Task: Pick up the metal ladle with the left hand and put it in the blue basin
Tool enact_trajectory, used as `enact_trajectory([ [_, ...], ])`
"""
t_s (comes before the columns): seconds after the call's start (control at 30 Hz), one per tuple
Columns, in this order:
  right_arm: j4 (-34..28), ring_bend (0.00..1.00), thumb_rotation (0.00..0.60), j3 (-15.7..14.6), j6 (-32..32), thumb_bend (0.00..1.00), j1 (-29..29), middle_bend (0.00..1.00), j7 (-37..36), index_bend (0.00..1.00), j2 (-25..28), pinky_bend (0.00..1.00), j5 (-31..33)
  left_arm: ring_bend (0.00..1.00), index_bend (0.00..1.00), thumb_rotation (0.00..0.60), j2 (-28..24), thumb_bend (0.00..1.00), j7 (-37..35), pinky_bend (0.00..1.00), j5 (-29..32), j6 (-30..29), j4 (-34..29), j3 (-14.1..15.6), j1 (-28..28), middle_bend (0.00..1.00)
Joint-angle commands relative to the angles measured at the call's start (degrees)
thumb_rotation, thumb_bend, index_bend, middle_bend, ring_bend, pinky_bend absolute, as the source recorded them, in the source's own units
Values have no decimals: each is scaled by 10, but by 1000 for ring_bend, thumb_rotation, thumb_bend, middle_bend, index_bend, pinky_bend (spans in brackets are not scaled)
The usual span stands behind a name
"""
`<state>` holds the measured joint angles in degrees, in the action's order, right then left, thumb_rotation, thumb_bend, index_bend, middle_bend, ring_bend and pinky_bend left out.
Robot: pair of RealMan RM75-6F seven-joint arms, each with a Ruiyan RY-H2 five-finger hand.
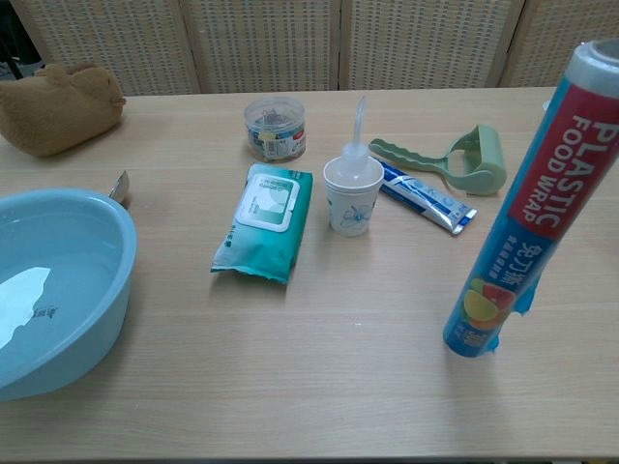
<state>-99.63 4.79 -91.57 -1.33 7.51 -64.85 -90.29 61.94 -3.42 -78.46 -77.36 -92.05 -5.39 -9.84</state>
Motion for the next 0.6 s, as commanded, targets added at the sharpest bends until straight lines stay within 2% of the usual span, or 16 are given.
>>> enact_trajectory([
  [0.03, -1, 0, 600, -1, 1, 0, 0, 0, 3, 50, -2, 0, 1, 39, 0, 600, 18, 0, -14, 12, 39, 70, 49, -31, -50, 146],
  [0.07, -1, 0, 600, -1, 1, 0, 0, 0, 4, 50, -2, 0, 1, 114, 0, 600, 26, 0, -23, 41, 48, 88, 66, -38, -63, 259],
  [0.1, -1, 0, 600, -1, 1, 0, 0, 0, 5, 50, -3, 0, 1, 276, 0, 600, 34, 0, -34, 130, 52, 101, 80, -44, -73, 452],
  [0.13, -1, 0, 600, -1, 1, 0, 0, 0, 6, 50, -4, 0, 2, 480, 0, 600, 41, 0, -43, 273, 54, 109, 95, -48, -80, 628],
  [0.17, 0, 0, 600, -2, 2, 0, 0, 0, 7, 50, -5, 0, 2, 602, 0, 600, 55, 0, -52, 384, 56, 121, 123, -53, -92, 712],
  [0.23, -1, 0, 600, -3, 4, 0, 0, 0, 8, 50, -6, 0, 4, 820, 0, 600, 78, 0, -62, 692, 67, 147, 167, -60, -110, 883],
  [0.3, -1, 0, 600, -3, 5, 0, 0, 0, 10, 50, -7, 0, 4, 904, 0, 600, 94, 0, -63, 867, 75, 164, 200, -63, -122, 951],
  [0.33, 0, 0, 600, -3, 5, 0, 0, 0, 11, 50, -8, 0, 5, 931, 0, 600, 104, 0, -62, 919, 83, 179, 220, -65, -130, 974],
  [0.47, 3, 0, 600, -3, 9, 0, -2, 0, 14, 50, -12, 0, 8, 958, 11, 600, 142, 1, -63, 973, 118, 247, 301, -73, -163, 999],
  [0.6, 8, 0, 600, -1, 18, 0, -5, 0, 17, 50, -16, 0, 20, 960, 114, 600, 192, 13, -69, 977, 145, 330, 400, -77, -204, 1000],
])
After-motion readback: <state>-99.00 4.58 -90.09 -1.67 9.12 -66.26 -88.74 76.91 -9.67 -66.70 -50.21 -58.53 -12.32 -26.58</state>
